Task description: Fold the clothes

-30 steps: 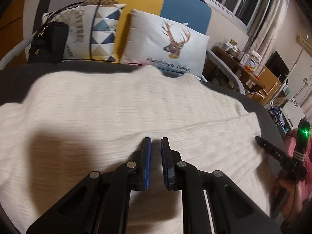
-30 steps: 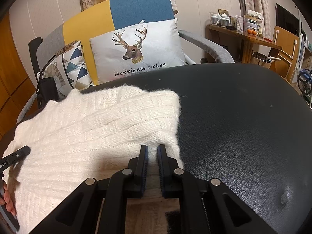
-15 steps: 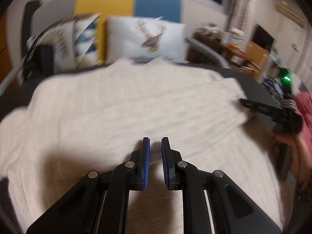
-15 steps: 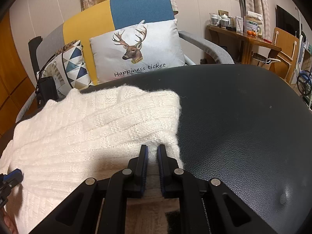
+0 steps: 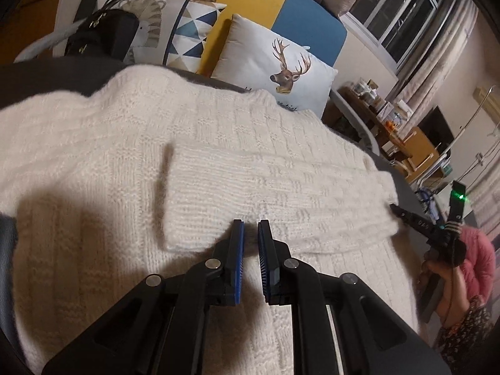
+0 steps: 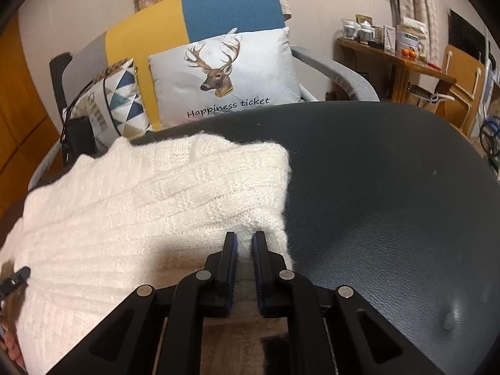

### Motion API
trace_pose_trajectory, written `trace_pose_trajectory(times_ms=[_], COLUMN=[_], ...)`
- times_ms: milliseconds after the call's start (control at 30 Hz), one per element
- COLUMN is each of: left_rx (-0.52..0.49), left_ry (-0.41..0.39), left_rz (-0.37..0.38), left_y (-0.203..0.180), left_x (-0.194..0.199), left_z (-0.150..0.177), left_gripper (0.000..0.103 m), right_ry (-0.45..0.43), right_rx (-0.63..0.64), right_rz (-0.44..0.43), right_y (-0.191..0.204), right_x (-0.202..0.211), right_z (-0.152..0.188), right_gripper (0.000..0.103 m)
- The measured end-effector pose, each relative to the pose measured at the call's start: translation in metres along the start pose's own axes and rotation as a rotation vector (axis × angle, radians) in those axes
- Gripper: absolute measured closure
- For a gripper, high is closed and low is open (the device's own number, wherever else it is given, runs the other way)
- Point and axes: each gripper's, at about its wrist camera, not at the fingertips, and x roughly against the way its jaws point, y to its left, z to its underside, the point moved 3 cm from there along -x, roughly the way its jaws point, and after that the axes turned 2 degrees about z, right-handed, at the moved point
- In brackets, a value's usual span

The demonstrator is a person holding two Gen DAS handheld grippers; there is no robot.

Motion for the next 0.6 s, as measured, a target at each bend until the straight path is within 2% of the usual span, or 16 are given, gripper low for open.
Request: trace_pose_trajectory(times_ms=[167, 267, 300, 367, 467, 533, 600], left_rx=[0.033, -0.008, -0.038, -0.1, -0.176, -0.119, -0.088], left_ry=[-0.005, -0.045, -0.07, -0.084, -0.088, -0.007, -0.019], left_rz=[0.008, -0.005, -0.006, -0.061, -0.142, -0.142, -0.102], left_y=[-0.002, -0.022, -0.029, -0.034, -0.04, -0.023, -0.017], left_x=[0.013, 0.019, 0.019, 0.008, -0.01, -0.028, -0.026], left_z=[0.007, -0.008, -0.013, -0.021, -0.031, -0.026, -0.026], left_gripper=[0.091, 0.09, 0.088, 0.083, 0.079, 0.08, 0.08], right_ry=[0.025, 0.034, -0.005, -0.073, -0.054, -0.032, -0.003], right_rx=[-0.034, -0.014, -0.028, -0.078, -0.085, -0.04, 0.018], right_rz=[-0.078, -0.138, -0.15, -0.154, -0.132, -0.126, -0.122], right_y=[-0.005, -0.008, -0.011, -0.019, -0.014, -0.002, 0.016], right_x=[0.01, 0.024, 0.033, 0.047, 0.038, 0.027, 0.014], right_z=[0.007, 0.0, -0.005, -0.016, -0.027, -0.034, -0.036], right_gripper=[0.092, 0.091, 0.091, 0.091, 0.09, 0.09, 0.09])
